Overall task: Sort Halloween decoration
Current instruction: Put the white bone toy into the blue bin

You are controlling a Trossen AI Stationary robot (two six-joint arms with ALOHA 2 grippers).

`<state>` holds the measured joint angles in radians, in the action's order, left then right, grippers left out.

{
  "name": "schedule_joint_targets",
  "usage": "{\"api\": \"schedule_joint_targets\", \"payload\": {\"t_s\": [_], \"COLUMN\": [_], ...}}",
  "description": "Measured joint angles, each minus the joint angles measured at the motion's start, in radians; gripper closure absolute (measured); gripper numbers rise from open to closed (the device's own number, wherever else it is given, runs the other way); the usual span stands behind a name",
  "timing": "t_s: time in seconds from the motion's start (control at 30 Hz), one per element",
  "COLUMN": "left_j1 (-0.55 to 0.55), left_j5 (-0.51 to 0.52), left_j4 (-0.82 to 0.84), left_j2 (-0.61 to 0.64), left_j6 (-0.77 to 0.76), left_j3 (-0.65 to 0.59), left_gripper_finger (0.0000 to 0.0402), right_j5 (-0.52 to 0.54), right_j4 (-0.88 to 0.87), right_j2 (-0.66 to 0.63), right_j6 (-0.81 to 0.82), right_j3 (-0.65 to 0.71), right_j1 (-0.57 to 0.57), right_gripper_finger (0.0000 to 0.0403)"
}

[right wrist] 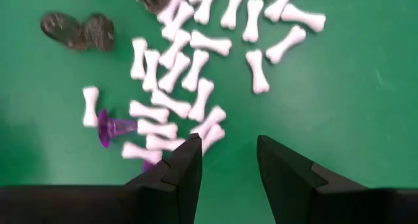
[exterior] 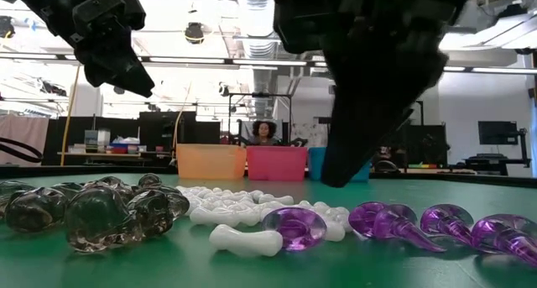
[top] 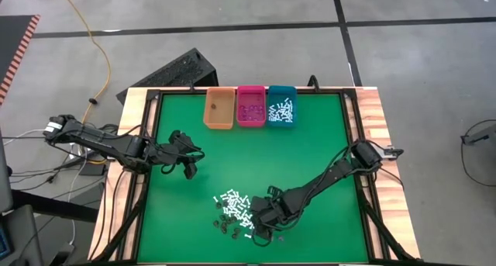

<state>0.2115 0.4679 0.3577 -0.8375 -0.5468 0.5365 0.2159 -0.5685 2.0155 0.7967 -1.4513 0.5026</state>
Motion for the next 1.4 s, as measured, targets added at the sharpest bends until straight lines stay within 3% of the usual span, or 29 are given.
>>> {"api": "schedule_joint_targets", "payload": {"t_s": [0.63, 0.93, 1.17, 1.4], "left_j1": [0.0, 0.0, 0.0, 0.0], "left_j5": [0.0, 0.007, 0.009, 0.009], "left_j4": [0.009, 0.01, 0.01, 0.011], "left_j2": [0.0, 0.0, 0.0, 0.0], "left_j6": [0.0, 0.0, 0.0, 0.003], "left_j3": [0.0, 0.0, 0.0, 0.0], "left_gripper_finger": [0.0257, 0.0257, 0.0257, 0.0257], "right_j5": [-0.033, -0.021, -0.006, 0.0], "right_j4": [0.048, 0.023, 0.002, -0.15], "right_j2": [0.063, 0.063, 0.06, 0.001], "right_j6": [0.027, -0.017, -0.067, -0.067], "right_j3": [-0.009, -0.009, -0.013, -0.01], "right_j1": [0.002, 0.001, -0.008, -0.011], "right_gripper_finger": [0.0231, 0.0283, 0.0385, 0.036]}}
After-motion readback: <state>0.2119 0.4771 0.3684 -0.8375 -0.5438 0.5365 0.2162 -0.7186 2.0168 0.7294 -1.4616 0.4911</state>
